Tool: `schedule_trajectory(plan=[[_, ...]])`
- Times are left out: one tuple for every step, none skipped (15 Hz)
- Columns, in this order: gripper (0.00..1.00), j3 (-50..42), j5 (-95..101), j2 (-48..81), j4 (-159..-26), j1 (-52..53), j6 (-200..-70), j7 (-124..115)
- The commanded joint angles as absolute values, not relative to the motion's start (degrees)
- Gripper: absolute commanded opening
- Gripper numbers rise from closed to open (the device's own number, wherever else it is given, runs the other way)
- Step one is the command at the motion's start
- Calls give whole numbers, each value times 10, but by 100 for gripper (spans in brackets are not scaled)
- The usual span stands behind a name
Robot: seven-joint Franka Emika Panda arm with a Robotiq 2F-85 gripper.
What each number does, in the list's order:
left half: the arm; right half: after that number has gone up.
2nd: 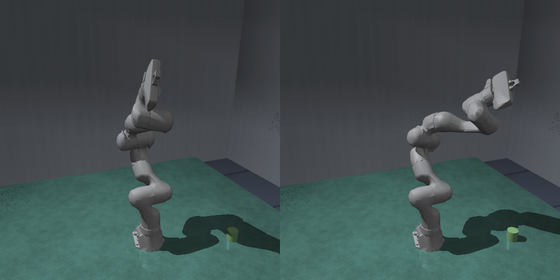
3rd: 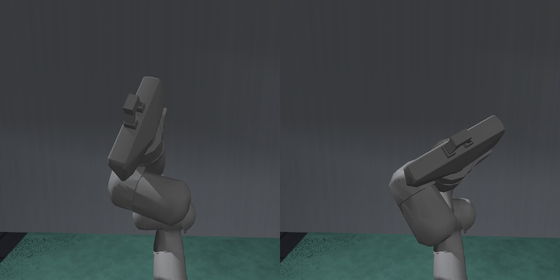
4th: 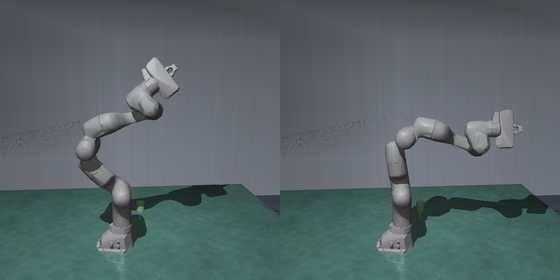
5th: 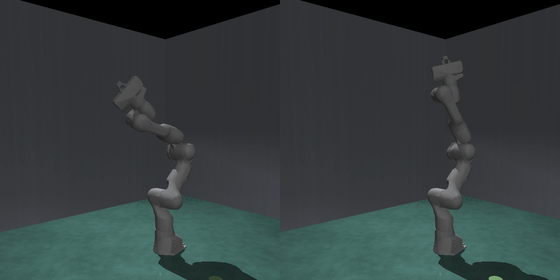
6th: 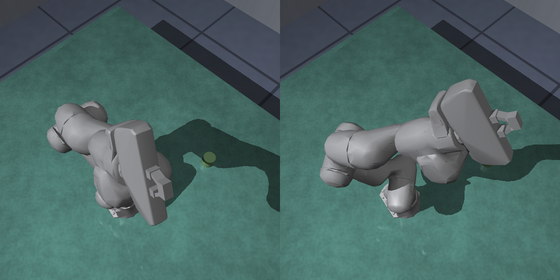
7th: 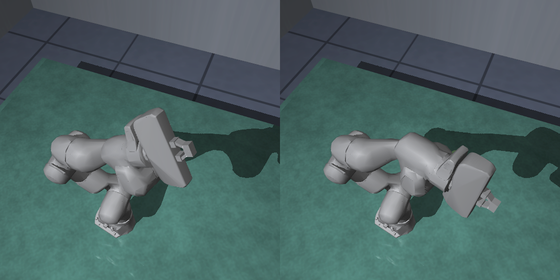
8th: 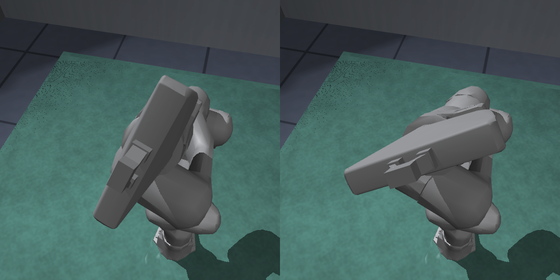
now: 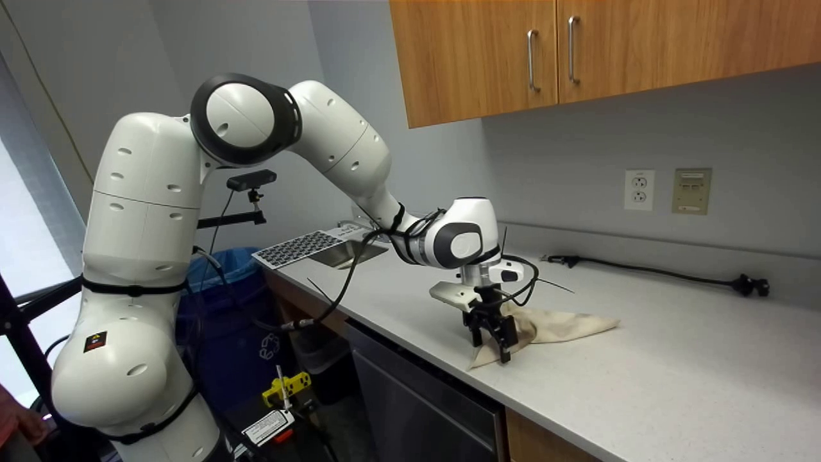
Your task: Fold the towel
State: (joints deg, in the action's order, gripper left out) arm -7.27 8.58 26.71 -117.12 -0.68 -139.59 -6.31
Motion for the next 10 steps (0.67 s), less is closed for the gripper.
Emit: schedule_trajectory(plan=[[100, -81, 101, 249, -1197, 0, -1402, -84], [96, -80, 100, 248, -1198, -1, -1400, -84], [81, -80, 100, 247, -1199, -1, -1400, -85], [71, -80, 99, 247, -1199, -2, -1400, -86], [69, -80, 100, 246, -1200, -2, -1399, -86], [60, -80, 100, 245, -1200, -1, -1399, -87], [53, -80, 100, 244, -1201, -1, -1400, -88], [43, -80, 100, 242, -1203, -2, -1400, -88], [37, -81, 100, 241, -1204, -2, -1401, -89], [30, -81, 101, 240, -1206, -2, -1402, -91]])
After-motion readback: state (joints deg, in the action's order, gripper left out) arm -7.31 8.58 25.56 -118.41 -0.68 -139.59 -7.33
